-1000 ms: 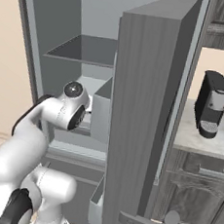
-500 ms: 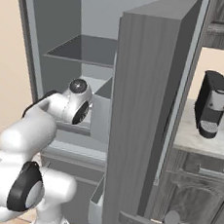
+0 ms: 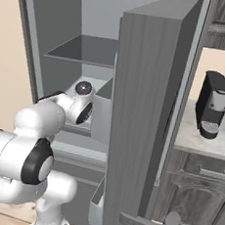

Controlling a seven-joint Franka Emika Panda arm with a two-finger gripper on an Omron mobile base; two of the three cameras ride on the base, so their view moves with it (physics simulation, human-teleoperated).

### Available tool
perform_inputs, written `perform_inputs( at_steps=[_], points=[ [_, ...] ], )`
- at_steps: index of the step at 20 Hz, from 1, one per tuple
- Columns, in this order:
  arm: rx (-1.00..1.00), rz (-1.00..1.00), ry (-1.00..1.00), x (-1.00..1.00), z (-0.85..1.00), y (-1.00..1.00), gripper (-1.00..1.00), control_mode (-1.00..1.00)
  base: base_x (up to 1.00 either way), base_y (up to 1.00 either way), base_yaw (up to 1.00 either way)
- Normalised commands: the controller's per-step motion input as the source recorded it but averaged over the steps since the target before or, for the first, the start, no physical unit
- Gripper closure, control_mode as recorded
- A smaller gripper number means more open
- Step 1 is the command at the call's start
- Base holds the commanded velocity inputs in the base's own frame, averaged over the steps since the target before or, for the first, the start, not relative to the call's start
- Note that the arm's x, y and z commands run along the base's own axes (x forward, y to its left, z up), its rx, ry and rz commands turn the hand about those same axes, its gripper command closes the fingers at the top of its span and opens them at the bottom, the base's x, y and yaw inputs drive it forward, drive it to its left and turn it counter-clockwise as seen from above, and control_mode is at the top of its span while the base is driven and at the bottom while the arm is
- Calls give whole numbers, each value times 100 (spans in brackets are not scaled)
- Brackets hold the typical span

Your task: Take the cheese, fish, and corn from the fridge and place them on the plate on the dining counter to create an appetizer plate.

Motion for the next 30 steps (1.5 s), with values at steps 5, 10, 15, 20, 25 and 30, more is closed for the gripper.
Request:
perform_inputs(
  at_steps=[5, 10, 15, 20, 25, 30],
  points=[
    [0, 3, 0, 33, -23, -8, -100, -100, 0, 0, 0],
    [0, 3, 0, 29, -11, -13, -100, -100, 0, 0, 0],
    [0, 3, 0, 24, -12, -5, -100, -100, 0, 0, 0],
    [0, 2, 0, 14, -23, 0, -100, -100, 0, 0, 0],
    [-1, 1, 0, 11, -28, 0, -100, -100, 0, 0, 0],
    [0, 1, 0, 14, -24, 0, -100, -100, 0, 0, 0]
  ],
)
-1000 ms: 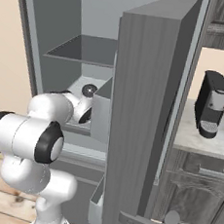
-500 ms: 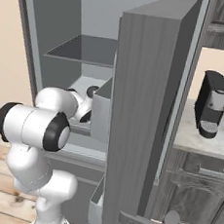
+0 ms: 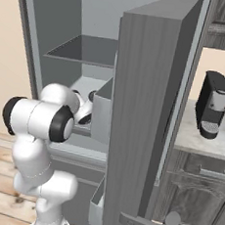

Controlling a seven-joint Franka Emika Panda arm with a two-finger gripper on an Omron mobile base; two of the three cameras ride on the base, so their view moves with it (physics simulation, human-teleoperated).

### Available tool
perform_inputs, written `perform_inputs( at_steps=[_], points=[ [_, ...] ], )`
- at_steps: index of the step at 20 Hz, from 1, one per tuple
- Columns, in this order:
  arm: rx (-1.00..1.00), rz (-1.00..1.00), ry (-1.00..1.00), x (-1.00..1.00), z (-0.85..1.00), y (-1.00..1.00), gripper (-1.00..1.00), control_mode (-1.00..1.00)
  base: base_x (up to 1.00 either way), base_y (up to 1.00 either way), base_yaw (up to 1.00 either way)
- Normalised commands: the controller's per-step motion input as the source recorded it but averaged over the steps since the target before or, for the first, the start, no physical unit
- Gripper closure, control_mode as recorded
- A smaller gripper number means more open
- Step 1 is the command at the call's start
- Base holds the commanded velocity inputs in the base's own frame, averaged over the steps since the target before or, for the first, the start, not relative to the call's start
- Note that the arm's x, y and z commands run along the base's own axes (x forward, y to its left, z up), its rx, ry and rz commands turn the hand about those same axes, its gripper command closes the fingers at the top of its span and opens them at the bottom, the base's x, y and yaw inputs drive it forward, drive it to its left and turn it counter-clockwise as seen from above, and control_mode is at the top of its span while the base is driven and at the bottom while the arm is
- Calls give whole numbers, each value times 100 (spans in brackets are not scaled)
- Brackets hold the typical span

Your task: Take the cheese, fish, and corn from the fridge and place them on the plate on the dining counter to create an appetizer plate.

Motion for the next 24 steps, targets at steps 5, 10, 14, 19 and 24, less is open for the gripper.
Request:
perform_inputs(
  at_steps=[5, 10, 14, 19, 24],
  points=[
    [-1, 0, 0, 16, -22, 0, -100, -100, 0, 0, 0],
    [0, 0, 0, 11, -21, 0, 100, -100, 0, 0, 0],
    [0, 1, 0, 3, -16, 0, 100, -100, 0, 0, 0],
    [0, 2, 0, 0, -13, 0, 100, -100, 0, 0, 0],
    [0, 1, 0, 2, -2, 0, 100, -100, 0, 0, 0]
  ],
)
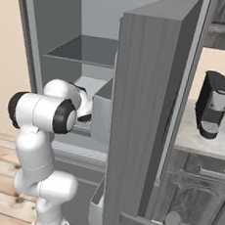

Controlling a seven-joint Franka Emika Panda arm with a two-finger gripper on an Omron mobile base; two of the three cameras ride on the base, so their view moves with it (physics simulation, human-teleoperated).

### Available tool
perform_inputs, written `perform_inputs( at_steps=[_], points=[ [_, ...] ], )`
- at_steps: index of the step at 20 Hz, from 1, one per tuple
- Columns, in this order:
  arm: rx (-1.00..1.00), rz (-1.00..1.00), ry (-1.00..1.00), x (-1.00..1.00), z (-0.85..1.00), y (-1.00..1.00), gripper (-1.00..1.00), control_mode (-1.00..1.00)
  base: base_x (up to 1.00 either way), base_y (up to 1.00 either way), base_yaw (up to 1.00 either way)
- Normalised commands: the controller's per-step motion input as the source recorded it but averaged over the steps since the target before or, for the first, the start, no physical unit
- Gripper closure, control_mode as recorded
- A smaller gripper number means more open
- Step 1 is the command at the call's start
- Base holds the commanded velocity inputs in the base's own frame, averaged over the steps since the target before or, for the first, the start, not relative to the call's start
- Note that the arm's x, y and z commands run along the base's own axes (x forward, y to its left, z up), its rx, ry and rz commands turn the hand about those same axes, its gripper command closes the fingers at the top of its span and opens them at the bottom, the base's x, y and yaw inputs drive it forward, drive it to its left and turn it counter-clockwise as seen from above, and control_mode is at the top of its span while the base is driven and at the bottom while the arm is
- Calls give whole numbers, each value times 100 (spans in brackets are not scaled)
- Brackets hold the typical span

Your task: Take the cheese, fish, and corn from the fridge and place them on the plate on the dining counter to create an appetizer plate.

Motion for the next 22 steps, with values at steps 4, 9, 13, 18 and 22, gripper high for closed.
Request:
perform_inputs(
  at_steps=[4, 9, 13, 18, 22],
  points=[
    [-5, 0, 4, -38, 24, 0, 100, -100, 0, 0, 0],
    [-12, 0, 2, -83, 43, 0, 100, -100, 0, 0, 0],
    [-12, 0, 0, -64, 84, 3, 100, -100, 0, 0, 0],
    [-17, 6, 2, -38, 100, 0, 100, -100, 0, 0, 0],
    [-13, 6, 9, -51, 100, 1, 100, -100, 0, 0, 0]
  ],
)
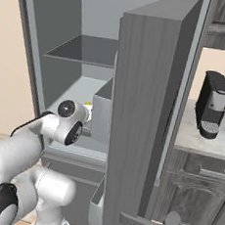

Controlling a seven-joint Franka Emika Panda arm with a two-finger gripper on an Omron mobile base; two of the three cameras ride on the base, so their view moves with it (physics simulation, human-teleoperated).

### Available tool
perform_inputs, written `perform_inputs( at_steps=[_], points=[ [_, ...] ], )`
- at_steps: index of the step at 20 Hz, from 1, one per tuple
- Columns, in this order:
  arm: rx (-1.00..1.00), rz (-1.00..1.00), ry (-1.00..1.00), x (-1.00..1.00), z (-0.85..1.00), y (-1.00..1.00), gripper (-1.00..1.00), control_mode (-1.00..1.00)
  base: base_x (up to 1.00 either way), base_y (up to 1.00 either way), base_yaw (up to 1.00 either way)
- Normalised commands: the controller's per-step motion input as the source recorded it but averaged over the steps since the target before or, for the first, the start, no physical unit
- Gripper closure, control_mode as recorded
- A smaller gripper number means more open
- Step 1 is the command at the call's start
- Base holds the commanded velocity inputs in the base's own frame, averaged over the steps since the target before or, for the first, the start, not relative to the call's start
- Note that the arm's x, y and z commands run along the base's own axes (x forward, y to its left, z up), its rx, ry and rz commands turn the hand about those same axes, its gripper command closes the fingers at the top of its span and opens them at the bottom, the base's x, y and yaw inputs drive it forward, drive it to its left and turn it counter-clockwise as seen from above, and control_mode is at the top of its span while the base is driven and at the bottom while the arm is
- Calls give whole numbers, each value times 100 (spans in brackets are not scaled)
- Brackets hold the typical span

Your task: Take the cheese, fish, and corn from the fridge and place them on the plate on the dining counter to create an appetizer plate.

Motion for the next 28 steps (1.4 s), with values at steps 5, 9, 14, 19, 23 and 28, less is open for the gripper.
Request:
perform_inputs(
  at_steps=[5, 9, 14, 19, 23, 28],
  points=[
    [-4, 9, 32, -60, 64, 0, 100, -100, 0, 0, 0],
    [0, 12, 35, -66, 12, 3, 100, -100, 0, 0, 0],
    [1, 8, 6, -86, 24, 2, 100, -100, 0, 0, 0],
    [0, 0, -16, -85, 37, 14, 100, -100, 0, 0, 0],
    [0, 0, -17, -88, 41, 11, 100, -100, 0, 0, 0],
    [3, 1, -2, -44, 89, 2, 100, -100, 0, 0, 0]
  ],
)
